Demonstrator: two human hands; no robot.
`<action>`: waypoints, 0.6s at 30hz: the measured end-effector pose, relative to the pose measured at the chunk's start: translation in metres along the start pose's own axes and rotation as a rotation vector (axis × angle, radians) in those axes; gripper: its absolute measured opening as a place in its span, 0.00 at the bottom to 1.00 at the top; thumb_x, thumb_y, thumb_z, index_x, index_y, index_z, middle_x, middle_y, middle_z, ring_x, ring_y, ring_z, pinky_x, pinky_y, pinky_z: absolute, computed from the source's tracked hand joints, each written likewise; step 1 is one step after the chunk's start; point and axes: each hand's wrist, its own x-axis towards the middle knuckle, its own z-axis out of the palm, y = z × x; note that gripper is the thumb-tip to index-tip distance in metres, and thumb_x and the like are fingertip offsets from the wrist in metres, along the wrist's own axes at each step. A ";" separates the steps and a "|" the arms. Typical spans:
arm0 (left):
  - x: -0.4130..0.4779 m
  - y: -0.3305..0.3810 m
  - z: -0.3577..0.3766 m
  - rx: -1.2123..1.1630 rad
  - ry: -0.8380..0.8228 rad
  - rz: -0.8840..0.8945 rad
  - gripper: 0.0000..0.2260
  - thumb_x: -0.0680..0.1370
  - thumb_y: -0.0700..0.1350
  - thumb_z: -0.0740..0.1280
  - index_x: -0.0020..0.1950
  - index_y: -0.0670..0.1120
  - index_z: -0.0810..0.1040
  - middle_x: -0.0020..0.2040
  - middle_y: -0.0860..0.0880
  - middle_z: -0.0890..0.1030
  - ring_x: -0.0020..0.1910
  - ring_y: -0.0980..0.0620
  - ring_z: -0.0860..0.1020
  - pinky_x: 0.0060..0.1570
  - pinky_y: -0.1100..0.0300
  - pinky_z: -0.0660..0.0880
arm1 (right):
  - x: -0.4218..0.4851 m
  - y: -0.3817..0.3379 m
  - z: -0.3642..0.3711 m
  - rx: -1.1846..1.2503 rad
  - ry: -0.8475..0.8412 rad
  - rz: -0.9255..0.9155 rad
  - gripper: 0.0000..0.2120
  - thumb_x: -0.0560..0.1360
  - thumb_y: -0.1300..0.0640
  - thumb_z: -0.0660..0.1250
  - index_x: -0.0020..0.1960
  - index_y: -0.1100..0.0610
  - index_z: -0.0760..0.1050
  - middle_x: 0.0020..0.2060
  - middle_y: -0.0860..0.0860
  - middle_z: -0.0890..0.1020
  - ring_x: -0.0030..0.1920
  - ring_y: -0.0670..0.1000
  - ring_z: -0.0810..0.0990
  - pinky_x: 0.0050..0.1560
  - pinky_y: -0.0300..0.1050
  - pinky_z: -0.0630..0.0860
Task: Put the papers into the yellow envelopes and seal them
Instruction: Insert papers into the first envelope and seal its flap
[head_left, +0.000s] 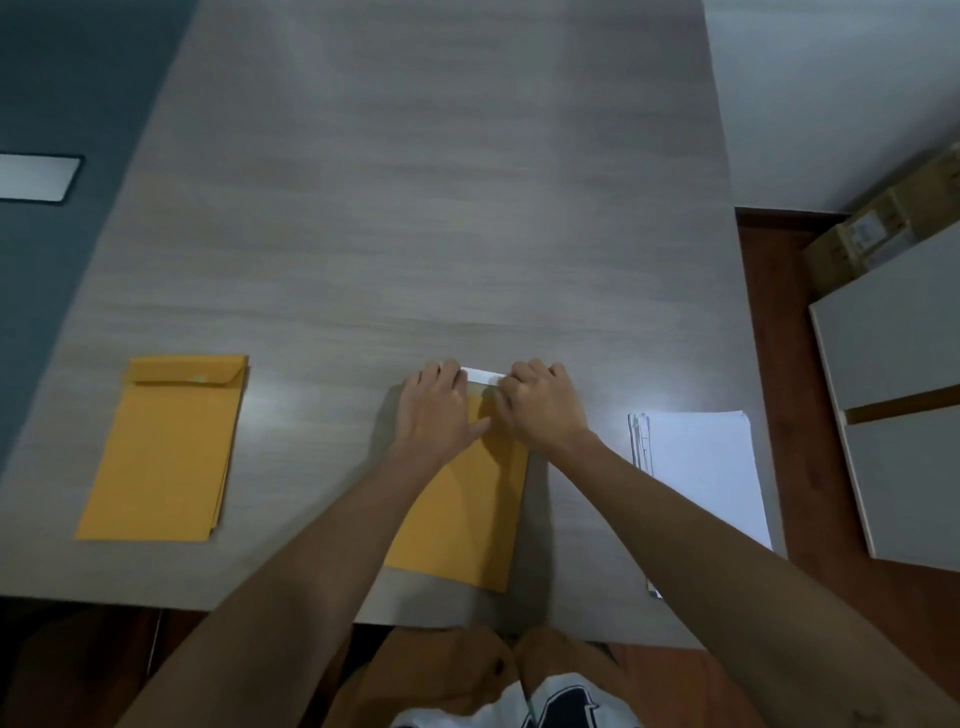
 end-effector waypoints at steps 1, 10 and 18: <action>0.000 -0.001 0.000 0.014 -0.010 0.013 0.34 0.72 0.70 0.62 0.67 0.45 0.72 0.63 0.49 0.73 0.60 0.48 0.70 0.59 0.54 0.68 | -0.002 -0.003 -0.001 -0.016 0.006 0.007 0.16 0.81 0.52 0.55 0.50 0.57 0.81 0.47 0.52 0.81 0.49 0.54 0.77 0.48 0.50 0.70; 0.003 -0.033 0.001 0.160 -0.122 0.371 0.46 0.68 0.69 0.69 0.78 0.46 0.59 0.75 0.50 0.62 0.73 0.47 0.60 0.70 0.52 0.61 | -0.038 -0.035 0.007 -0.123 0.091 0.057 0.06 0.67 0.56 0.74 0.34 0.55 0.80 0.32 0.51 0.78 0.34 0.52 0.77 0.33 0.46 0.70; -0.006 -0.036 0.002 0.017 -0.119 0.369 0.47 0.68 0.62 0.74 0.79 0.46 0.56 0.77 0.49 0.60 0.76 0.46 0.57 0.74 0.52 0.56 | -0.051 -0.043 0.004 0.056 -0.089 0.224 0.15 0.81 0.51 0.58 0.63 0.52 0.78 0.55 0.52 0.78 0.57 0.55 0.74 0.53 0.49 0.69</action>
